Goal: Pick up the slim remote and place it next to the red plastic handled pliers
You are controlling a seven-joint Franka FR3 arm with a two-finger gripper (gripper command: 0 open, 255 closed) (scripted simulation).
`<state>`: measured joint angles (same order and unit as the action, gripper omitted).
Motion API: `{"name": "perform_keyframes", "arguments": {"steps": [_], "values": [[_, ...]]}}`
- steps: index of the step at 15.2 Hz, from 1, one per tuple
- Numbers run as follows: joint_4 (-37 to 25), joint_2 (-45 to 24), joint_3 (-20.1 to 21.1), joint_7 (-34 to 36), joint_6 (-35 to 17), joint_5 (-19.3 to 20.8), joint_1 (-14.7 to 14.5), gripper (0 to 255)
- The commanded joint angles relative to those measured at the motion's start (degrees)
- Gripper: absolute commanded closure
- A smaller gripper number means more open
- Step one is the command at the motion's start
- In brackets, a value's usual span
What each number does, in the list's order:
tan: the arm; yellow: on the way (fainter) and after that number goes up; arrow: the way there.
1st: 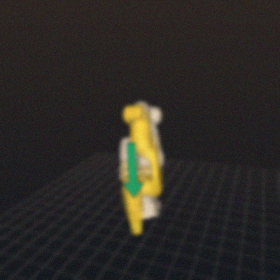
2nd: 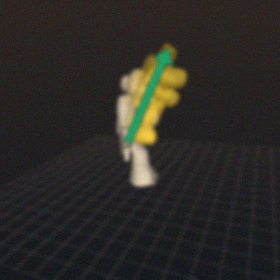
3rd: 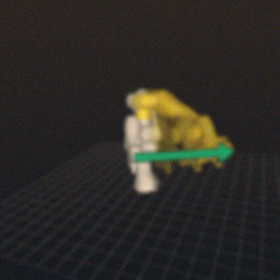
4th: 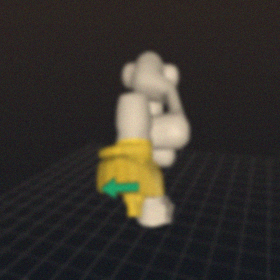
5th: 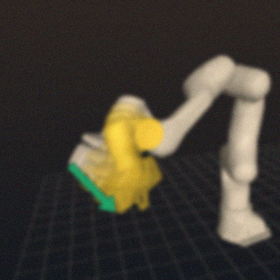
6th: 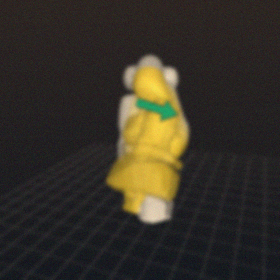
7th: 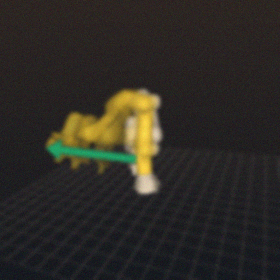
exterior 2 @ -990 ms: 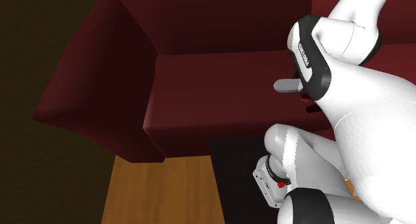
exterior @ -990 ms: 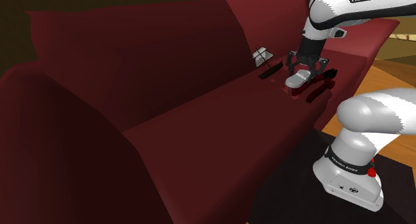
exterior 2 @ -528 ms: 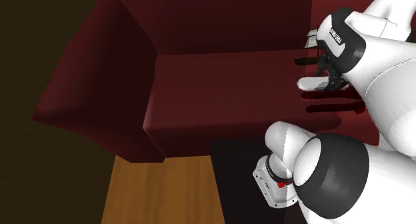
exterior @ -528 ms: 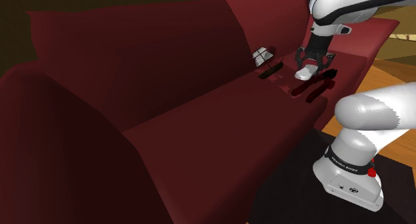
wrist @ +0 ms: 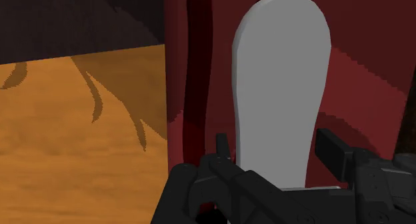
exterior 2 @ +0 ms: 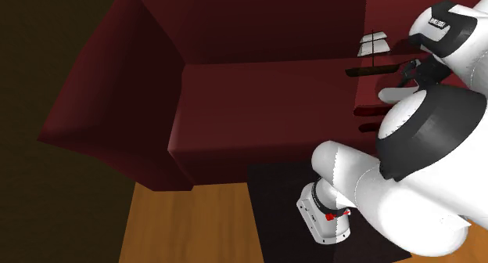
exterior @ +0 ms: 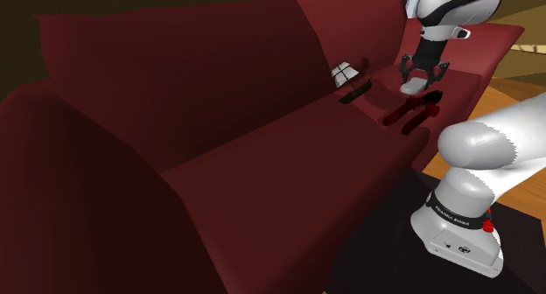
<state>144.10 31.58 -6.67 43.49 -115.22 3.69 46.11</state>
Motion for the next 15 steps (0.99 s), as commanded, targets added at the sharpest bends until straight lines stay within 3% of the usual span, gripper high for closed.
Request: {"name": "perform_keyframes", "arguments": {"steps": [1, 8, 15], "values": [[-3.25, -3.93, -1.82, -2.27, -0.76, 0.47, 0.61, 255], [-15.61, -17.29, -7.51, -10.17, -1.9, -0.39, 1.99, 255], [-31.02, -31.56, -11.81, -18.48, -0.29, -4.58, 3.85, 255]]}}
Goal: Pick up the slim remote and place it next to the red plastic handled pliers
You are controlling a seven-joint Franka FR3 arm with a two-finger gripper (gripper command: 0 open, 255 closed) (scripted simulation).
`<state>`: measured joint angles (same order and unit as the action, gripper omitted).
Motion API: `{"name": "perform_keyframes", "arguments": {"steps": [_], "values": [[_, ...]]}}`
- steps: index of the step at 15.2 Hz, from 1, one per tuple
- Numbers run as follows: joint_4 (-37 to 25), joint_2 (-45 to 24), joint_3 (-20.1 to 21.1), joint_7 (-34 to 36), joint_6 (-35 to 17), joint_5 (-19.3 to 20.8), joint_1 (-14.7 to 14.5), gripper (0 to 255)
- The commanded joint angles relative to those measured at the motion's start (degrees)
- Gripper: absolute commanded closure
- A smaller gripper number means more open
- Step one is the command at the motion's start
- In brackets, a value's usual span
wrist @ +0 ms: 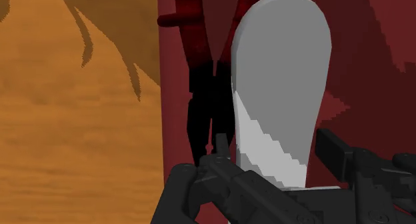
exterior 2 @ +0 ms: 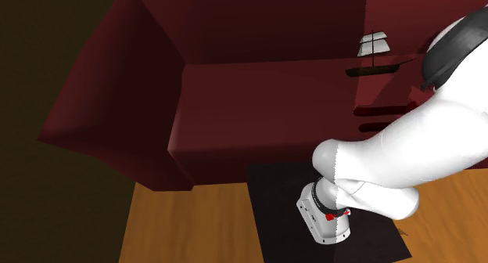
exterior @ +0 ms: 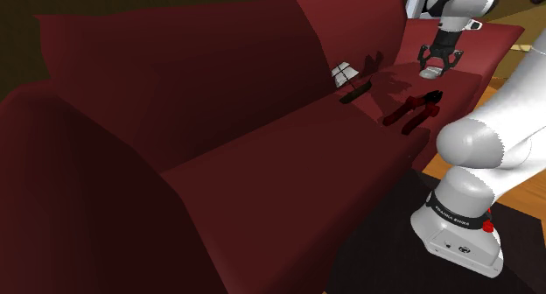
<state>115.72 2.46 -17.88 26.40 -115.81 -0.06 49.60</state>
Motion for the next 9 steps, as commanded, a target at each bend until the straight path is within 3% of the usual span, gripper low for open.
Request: {"name": "perform_keyframes", "arguments": {"steps": [1, 9], "values": [[-5.15, -4.58, -1.04, -2.56, 0.79, -1.64, 0.79, 255], [-29.3, -23.2, -2.63, -10.51, 7.69, -8.61, 6.64, 255]]}}
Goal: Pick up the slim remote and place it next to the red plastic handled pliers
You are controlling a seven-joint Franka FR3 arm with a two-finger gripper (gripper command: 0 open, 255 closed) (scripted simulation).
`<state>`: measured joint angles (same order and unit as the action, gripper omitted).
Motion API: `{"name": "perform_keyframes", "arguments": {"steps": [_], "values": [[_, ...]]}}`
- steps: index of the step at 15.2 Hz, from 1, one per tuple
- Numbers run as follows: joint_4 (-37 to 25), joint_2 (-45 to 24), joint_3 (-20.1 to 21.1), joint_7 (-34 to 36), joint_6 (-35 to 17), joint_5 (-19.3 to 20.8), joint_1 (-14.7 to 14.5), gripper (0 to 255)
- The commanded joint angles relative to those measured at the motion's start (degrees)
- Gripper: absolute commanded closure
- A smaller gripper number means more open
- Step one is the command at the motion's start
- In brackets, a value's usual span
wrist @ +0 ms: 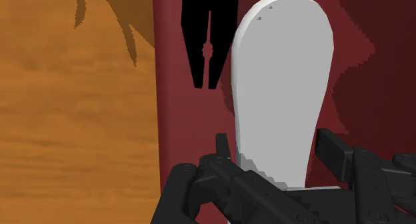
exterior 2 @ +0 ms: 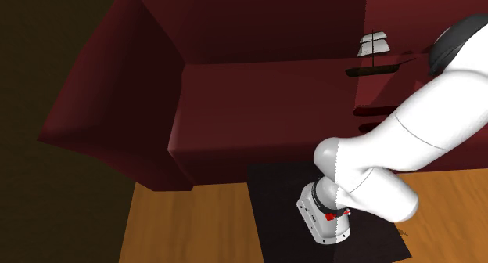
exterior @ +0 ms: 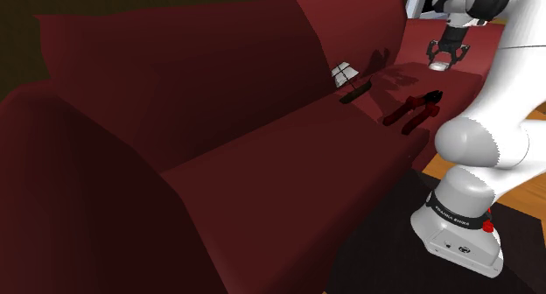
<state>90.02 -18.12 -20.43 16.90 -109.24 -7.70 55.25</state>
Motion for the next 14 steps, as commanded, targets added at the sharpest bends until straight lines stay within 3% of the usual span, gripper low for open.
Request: {"name": "perform_keyframes", "arguments": {"steps": [1, 6, 14], "values": [[-7.37, -5.23, -0.05, -1.73, 2.43, -1.81, 2.04, 255], [-30.38, -19.86, 0.86, -3.8, 11.16, -5.58, 8.42, 255], [-23.4, -19.43, 0.99, -4.37, 4.73, -5.65, 7.51, 255]]}}
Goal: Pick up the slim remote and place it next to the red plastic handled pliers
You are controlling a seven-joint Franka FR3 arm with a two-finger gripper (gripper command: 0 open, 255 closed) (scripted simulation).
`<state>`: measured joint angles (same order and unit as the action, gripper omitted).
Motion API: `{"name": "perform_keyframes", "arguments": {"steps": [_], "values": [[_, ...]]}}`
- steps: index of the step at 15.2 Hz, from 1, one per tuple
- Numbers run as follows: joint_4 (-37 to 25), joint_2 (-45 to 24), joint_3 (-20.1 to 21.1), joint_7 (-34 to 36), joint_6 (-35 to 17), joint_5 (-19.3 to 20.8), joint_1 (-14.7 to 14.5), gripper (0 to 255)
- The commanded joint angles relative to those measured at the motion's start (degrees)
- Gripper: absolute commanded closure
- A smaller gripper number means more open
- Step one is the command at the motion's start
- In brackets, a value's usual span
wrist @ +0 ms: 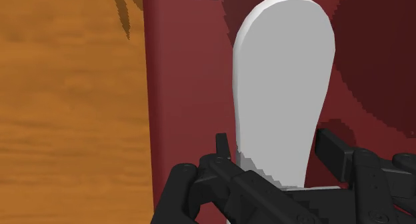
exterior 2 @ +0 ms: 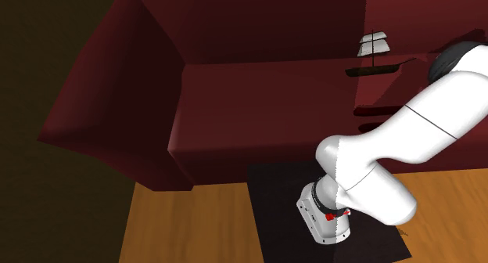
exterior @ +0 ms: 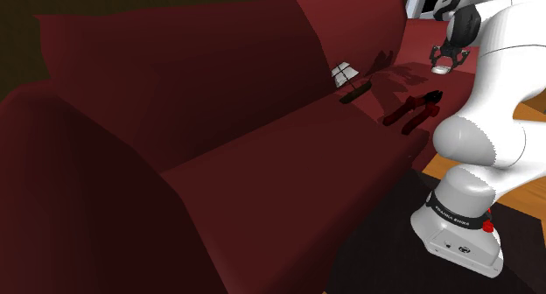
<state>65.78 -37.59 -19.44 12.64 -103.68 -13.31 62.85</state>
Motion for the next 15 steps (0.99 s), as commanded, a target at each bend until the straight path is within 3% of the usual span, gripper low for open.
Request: {"name": "perform_keyframes", "arguments": {"steps": [1, 12, 15], "values": [[1.56, 0.01, 0.03, -0.18, -1.58, -0.07, -0.17, 255], [7.95, -1.57, 0.49, -1.03, -9.39, -0.84, -0.68, 255], [7.95, -1.57, 0.49, -1.03, -9.39, -0.84, -0.68, 255]]}}
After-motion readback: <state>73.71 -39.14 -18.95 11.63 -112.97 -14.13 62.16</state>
